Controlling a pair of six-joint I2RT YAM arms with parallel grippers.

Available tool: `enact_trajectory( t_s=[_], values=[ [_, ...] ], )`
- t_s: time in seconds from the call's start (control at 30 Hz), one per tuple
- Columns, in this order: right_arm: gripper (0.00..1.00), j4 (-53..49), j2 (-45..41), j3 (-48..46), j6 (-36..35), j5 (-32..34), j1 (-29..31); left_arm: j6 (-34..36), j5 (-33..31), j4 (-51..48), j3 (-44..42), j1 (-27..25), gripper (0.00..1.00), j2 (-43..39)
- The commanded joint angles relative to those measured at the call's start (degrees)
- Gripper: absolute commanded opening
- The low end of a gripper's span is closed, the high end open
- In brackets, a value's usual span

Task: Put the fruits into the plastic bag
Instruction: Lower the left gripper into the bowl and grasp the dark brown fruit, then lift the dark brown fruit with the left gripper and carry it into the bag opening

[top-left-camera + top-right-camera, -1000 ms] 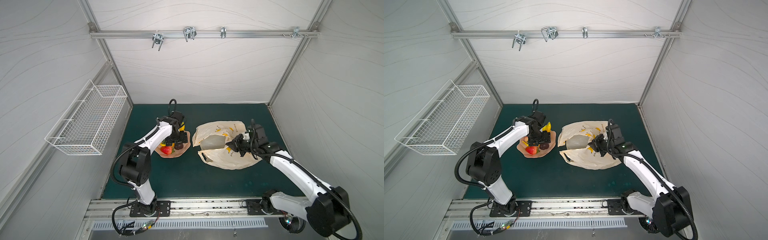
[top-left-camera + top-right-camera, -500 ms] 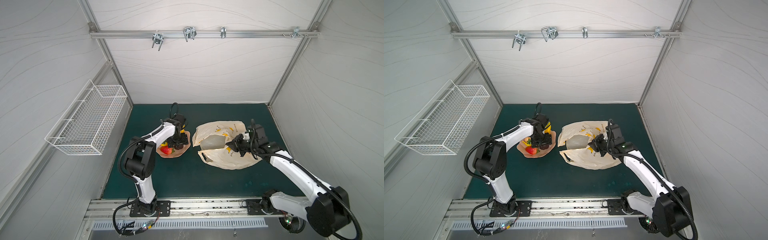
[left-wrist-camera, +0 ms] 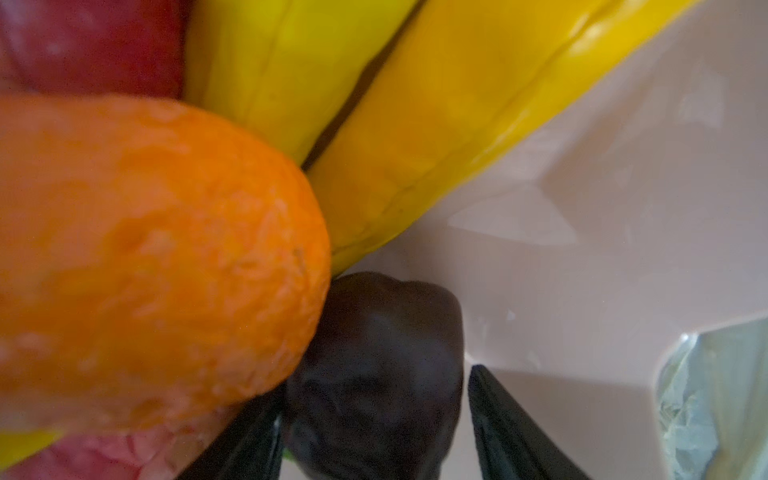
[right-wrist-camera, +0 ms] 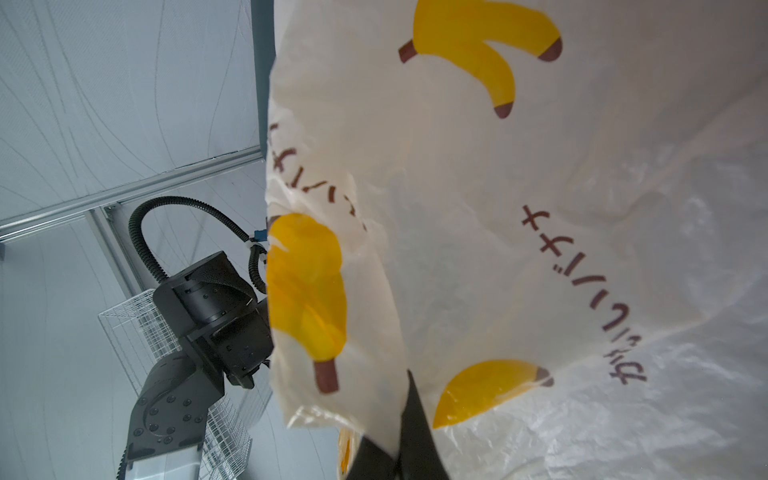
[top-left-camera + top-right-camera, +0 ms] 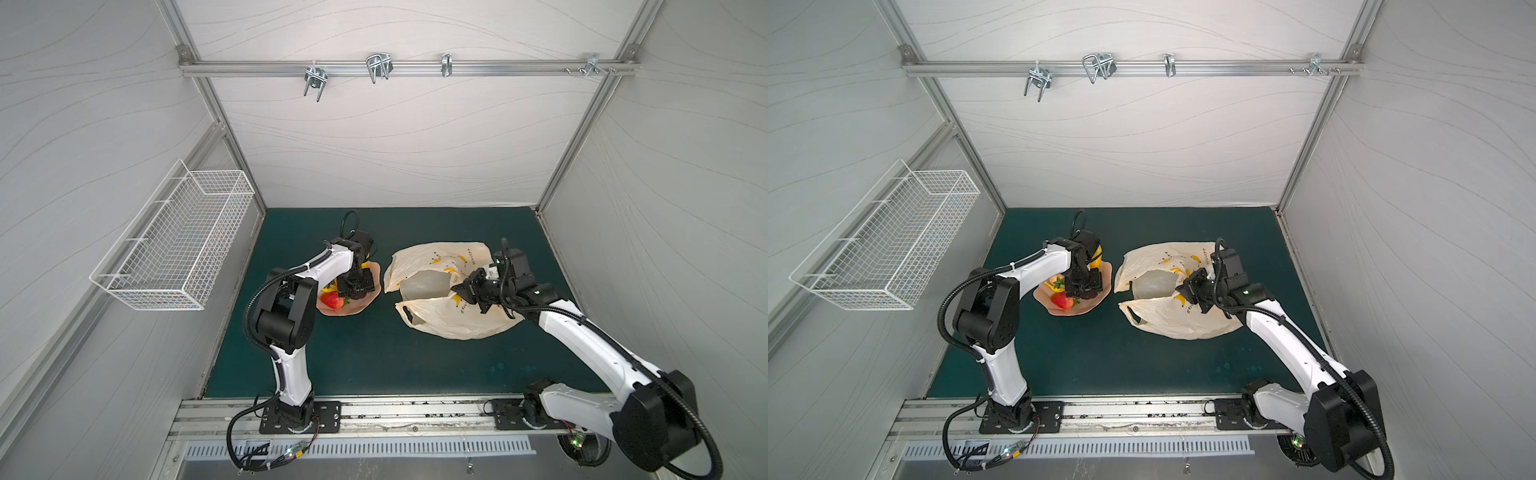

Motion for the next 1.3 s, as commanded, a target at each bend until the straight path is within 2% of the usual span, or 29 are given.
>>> enact_trajectory(
  t_s=[0.0, 0.33, 0.63, 0.97, 1.17, 1.27],
  values=[
    [0.00, 0.04, 0.51, 1.47, 0.44, -0.16, -0.26, 0.27, -1.03, 0.39, 1.62, 0.26, 0.60, 0.67],
    [0.00, 0.23, 0.85, 1.88, 0.23, -0.34, -0.27, 1.33, -0.63, -0.73, 1.10, 0.29, 0.45, -2.79],
    [0.00, 0.08, 0.76, 2.00, 0.13, -0.14, -0.22, 1.70, -0.05, -3.10, 3.47, 0.26, 0.41, -8.20],
    [0.00, 0.16, 0.80, 2.00, 0.16, 0.08, -0.26, 1.83, 3.40, -3.58, 5.22, 0.26, 0.38, -11.72],
    [0.00, 0.25, 1.04, 1.90, 0.35, 0.33, -0.24, 1.45, 7.96, -0.51, 2.76, 0.26, 0.36, -13.66],
    [0.00, 0.27, 1.13, 1.99, 0.35, 0.43, -0.24, 1.61, 15.70, 4.68, -0.41, 0.26, 0.36, -15.80]
  ],
)
